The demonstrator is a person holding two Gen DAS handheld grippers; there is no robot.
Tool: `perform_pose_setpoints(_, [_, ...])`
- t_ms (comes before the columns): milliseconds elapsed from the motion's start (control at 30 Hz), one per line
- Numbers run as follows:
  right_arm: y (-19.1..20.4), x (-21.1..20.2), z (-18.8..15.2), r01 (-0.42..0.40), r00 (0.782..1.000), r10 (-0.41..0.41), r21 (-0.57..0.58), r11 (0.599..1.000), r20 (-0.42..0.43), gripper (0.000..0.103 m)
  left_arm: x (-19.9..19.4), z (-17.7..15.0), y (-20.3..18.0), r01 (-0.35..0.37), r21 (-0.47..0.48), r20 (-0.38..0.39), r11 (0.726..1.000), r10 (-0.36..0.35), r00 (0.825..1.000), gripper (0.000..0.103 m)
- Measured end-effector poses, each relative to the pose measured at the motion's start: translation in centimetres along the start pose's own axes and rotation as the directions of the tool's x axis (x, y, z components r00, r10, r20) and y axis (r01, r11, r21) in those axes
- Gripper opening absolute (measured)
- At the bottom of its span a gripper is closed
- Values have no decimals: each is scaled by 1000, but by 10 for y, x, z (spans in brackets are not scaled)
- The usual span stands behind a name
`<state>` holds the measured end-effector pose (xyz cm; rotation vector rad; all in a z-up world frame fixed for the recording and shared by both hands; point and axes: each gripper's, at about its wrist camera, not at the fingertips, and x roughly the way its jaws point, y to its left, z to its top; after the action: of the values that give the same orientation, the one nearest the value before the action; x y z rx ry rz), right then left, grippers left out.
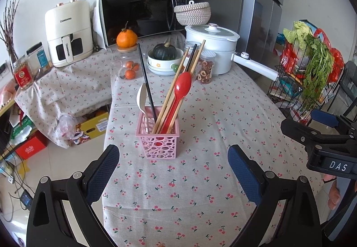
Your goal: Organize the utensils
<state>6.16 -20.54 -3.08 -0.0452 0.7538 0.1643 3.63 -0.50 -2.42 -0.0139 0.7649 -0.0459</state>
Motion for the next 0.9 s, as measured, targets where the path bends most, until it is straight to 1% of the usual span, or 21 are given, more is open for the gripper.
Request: perform_pose_setpoints(900, [2, 3, -1, 1, 1000, 0, 11, 1000, -14, 102, 0, -1, -1, 4, 0, -4, 1000, -4, 1000, 99])
